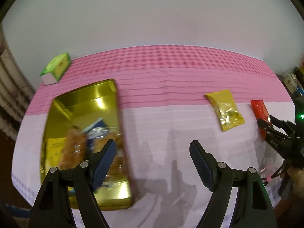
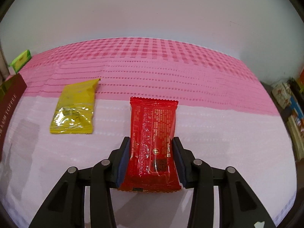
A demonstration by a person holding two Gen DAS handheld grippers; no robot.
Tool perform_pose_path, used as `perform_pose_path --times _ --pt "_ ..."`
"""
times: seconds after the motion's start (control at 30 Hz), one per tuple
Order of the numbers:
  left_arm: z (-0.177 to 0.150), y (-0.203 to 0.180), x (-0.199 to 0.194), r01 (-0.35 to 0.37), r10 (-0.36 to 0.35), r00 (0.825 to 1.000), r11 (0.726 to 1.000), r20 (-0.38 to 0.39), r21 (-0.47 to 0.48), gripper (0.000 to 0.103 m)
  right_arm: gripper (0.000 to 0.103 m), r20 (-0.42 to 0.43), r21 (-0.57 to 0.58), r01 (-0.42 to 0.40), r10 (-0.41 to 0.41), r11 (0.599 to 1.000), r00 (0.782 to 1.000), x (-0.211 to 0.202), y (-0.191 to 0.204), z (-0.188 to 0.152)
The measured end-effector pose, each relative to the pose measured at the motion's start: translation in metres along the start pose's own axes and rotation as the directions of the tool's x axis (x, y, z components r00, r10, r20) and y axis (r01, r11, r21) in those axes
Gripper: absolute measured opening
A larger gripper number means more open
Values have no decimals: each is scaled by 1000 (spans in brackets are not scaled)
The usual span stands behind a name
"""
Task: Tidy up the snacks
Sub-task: 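Grasp the yellow snack bag with the left gripper while the right holds the red cake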
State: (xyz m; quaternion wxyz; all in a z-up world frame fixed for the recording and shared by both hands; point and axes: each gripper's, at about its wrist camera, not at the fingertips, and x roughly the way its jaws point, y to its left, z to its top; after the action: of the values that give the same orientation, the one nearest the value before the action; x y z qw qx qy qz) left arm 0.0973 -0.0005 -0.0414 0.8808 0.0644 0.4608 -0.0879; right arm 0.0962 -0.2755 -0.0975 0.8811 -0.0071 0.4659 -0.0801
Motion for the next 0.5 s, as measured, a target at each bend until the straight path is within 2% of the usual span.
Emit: perform_pose_path --times 0.27,0.5 --pt "12 -42 23 41 -40 999 998 -18 44 79 40 39 -73 19 -16 997 999 12 -8 10" --pt "21 -60 37 73 -71 997 996 -35 48 79 40 37 -62 22 -20 998 999 24 -24 20"
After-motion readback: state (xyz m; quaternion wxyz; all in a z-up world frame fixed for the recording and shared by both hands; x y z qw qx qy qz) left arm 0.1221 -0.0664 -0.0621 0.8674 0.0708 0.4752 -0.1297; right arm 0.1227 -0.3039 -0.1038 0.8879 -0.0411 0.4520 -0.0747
